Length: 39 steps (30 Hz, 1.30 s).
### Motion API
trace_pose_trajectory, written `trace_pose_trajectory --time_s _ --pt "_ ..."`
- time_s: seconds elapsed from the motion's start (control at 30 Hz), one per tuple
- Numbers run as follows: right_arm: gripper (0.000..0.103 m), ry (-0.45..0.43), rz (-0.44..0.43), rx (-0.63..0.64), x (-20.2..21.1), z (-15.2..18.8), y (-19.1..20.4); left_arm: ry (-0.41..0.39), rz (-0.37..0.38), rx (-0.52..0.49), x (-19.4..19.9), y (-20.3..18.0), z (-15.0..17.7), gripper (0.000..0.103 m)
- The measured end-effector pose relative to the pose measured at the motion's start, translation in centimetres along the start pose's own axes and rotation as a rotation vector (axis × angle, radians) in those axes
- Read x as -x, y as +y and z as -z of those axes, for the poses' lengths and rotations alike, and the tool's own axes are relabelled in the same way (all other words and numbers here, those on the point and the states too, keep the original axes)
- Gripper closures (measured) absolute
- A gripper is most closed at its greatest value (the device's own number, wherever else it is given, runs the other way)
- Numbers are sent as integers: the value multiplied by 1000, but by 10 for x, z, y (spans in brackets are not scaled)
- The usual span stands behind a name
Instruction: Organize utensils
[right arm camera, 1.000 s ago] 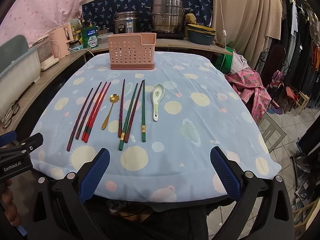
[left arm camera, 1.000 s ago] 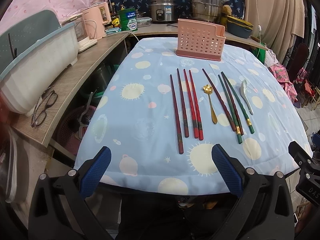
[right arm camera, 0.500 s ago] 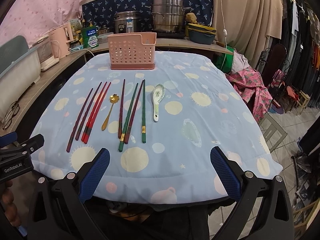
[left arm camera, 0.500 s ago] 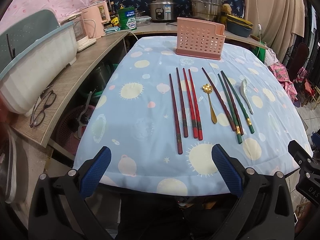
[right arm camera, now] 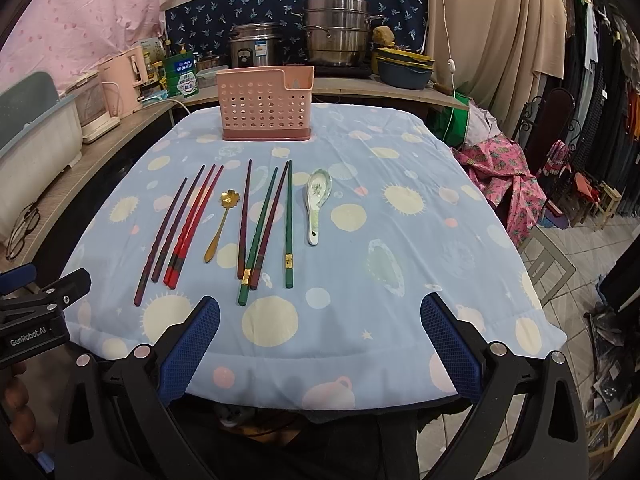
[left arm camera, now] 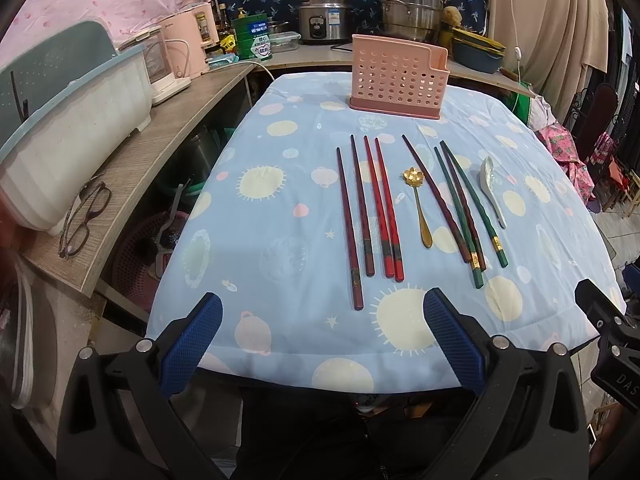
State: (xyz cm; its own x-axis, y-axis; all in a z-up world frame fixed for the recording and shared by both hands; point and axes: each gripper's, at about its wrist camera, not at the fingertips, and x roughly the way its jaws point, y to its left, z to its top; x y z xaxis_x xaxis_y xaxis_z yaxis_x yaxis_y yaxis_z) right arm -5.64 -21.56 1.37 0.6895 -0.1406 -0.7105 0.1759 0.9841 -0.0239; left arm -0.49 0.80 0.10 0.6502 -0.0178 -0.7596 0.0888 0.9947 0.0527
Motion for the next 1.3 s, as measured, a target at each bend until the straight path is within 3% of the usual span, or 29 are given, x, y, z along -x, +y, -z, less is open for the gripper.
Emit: trace_pose_trajectory --time_s 0.5,0.73,1.0,1.2,1.3 --pt "7 14 -8 -17 -12 -5 1 36 25 9 -15 -2 -2 7" --pt "7 28 -21 -57 -36 -8 -6 83 46 42 -46 5 -5 7" --pt "7 47 -18 -88 -73 -17 -13 110 20 56 -91 11 -12 7" --pt "15 50 -5 -108 -100 -30 -20 122 21 53 -113 10 -21 11" --pt "22 47 -12 -112 -114 -40 -20 131 29 48 -121 9 -23 18"
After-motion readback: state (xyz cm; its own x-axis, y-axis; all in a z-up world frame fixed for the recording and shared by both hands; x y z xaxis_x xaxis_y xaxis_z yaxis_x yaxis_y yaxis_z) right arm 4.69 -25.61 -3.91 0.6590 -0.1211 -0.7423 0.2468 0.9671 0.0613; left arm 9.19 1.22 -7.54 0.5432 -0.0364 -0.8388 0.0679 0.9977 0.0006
